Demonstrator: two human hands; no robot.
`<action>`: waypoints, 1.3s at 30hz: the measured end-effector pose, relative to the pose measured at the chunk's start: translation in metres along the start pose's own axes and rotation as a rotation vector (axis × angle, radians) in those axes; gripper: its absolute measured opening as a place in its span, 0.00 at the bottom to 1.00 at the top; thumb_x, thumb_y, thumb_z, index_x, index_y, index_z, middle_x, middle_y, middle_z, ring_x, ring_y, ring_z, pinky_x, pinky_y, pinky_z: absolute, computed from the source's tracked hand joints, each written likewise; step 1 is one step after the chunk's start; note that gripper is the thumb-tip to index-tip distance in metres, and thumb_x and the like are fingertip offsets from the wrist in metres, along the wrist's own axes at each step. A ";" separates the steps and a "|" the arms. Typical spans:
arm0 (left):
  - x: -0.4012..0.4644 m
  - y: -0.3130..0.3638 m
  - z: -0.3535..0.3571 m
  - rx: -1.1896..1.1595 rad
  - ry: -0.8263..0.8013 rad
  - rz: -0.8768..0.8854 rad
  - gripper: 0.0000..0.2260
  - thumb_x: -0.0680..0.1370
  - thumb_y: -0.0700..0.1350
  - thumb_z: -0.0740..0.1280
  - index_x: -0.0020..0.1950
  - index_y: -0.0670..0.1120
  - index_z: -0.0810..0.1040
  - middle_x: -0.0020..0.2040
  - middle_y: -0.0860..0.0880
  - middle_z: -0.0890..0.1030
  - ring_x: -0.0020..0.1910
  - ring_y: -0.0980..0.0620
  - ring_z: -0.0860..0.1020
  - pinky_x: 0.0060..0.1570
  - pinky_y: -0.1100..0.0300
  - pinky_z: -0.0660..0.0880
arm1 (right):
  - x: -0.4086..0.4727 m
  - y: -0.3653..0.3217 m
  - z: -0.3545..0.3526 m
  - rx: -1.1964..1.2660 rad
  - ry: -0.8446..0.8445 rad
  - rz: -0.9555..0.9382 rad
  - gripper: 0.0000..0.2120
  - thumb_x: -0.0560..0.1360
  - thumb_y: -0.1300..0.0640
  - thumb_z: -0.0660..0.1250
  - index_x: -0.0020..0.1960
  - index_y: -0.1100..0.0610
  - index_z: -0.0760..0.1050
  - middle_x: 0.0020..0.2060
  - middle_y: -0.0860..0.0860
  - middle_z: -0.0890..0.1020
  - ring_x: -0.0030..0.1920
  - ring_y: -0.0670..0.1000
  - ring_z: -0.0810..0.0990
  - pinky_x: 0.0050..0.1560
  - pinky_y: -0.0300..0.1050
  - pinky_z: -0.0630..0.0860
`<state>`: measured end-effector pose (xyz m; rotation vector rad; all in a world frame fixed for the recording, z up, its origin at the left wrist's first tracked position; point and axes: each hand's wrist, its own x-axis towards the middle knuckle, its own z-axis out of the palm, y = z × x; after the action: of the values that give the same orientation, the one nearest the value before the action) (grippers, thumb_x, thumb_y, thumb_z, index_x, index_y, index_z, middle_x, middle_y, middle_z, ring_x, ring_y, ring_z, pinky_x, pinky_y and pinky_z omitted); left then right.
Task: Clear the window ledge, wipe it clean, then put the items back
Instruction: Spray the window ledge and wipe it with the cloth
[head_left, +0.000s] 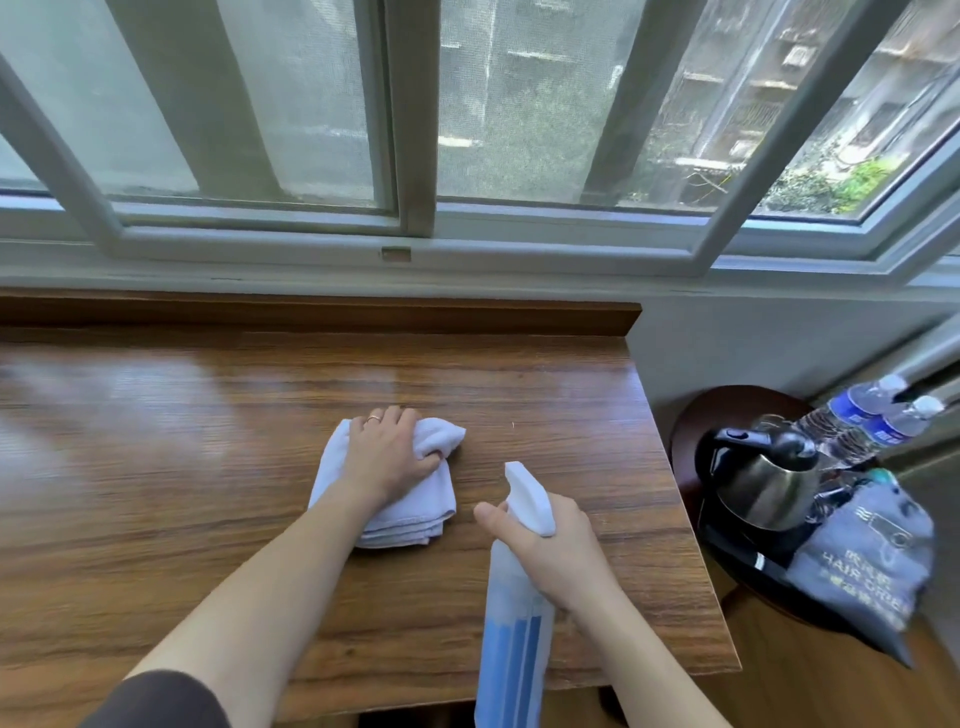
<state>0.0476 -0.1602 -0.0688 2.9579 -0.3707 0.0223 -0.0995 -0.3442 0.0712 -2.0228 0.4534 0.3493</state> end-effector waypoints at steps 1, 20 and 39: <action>0.005 0.001 -0.001 0.005 -0.018 -0.014 0.22 0.67 0.61 0.69 0.51 0.46 0.76 0.50 0.46 0.80 0.51 0.42 0.77 0.50 0.48 0.69 | 0.002 0.000 -0.002 0.006 0.006 -0.001 0.17 0.71 0.40 0.73 0.38 0.54 0.78 0.28 0.42 0.77 0.31 0.39 0.74 0.37 0.39 0.71; -0.076 0.017 0.012 -0.028 0.064 -0.019 0.25 0.59 0.63 0.67 0.47 0.47 0.77 0.42 0.51 0.77 0.41 0.45 0.77 0.46 0.51 0.72 | 0.017 -0.001 -0.038 0.040 -0.092 -0.103 0.16 0.71 0.40 0.72 0.34 0.50 0.76 0.27 0.43 0.76 0.31 0.43 0.73 0.38 0.42 0.70; -0.024 0.009 0.006 -0.043 0.087 0.022 0.22 0.59 0.64 0.66 0.41 0.48 0.76 0.38 0.51 0.76 0.37 0.46 0.76 0.40 0.53 0.72 | 0.057 -0.031 -0.025 0.069 -0.073 -0.082 0.15 0.72 0.43 0.73 0.30 0.46 0.74 0.26 0.42 0.74 0.29 0.42 0.71 0.37 0.41 0.68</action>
<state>0.0217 -0.1642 -0.0739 2.8986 -0.3862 0.1430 -0.0336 -0.3622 0.0828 -1.9485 0.3321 0.3516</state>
